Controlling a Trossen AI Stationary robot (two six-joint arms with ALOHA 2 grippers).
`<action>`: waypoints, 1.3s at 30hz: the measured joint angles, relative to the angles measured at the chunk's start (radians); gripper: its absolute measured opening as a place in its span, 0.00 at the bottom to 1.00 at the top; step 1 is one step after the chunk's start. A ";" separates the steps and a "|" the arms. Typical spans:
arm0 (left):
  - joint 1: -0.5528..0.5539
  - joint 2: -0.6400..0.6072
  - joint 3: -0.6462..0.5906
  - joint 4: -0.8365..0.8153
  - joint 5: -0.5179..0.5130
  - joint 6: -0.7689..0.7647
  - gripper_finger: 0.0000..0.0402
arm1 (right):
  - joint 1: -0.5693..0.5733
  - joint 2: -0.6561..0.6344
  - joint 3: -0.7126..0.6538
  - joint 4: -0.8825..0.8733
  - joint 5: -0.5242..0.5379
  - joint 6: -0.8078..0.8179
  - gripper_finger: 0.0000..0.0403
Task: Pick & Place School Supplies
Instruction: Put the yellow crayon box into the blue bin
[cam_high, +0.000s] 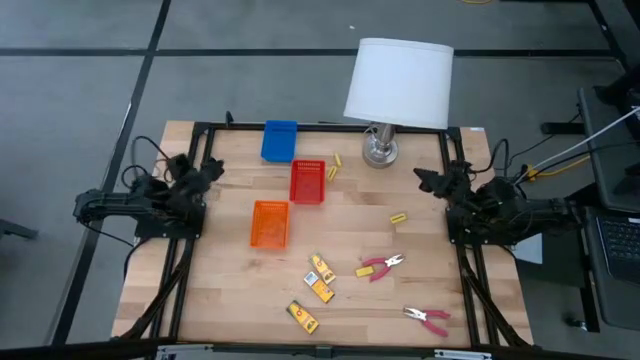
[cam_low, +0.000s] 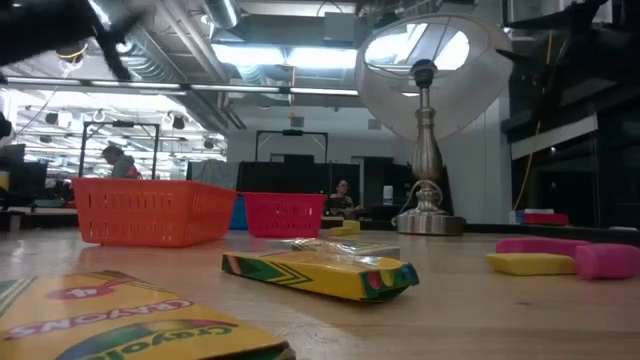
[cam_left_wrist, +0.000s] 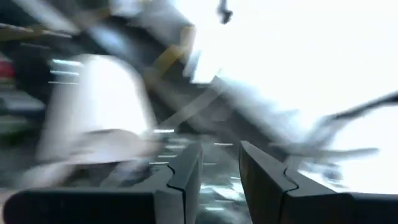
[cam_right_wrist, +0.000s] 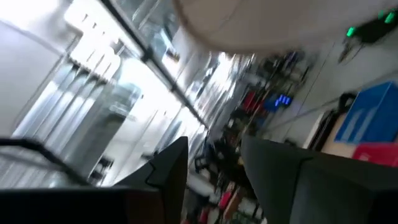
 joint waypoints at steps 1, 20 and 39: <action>0.000 0.007 0.008 0.036 0.067 -0.005 0.25 | 0.000 0.015 0.000 0.020 -0.029 0.003 0.39; -0.094 1.008 1.057 -1.229 0.002 0.466 0.27 | 0.000 0.138 0.066 0.252 -0.260 -0.104 0.39; -0.196 1.709 1.452 -1.696 0.164 1.259 0.53 | 0.000 0.207 0.148 0.220 -0.230 -0.392 0.39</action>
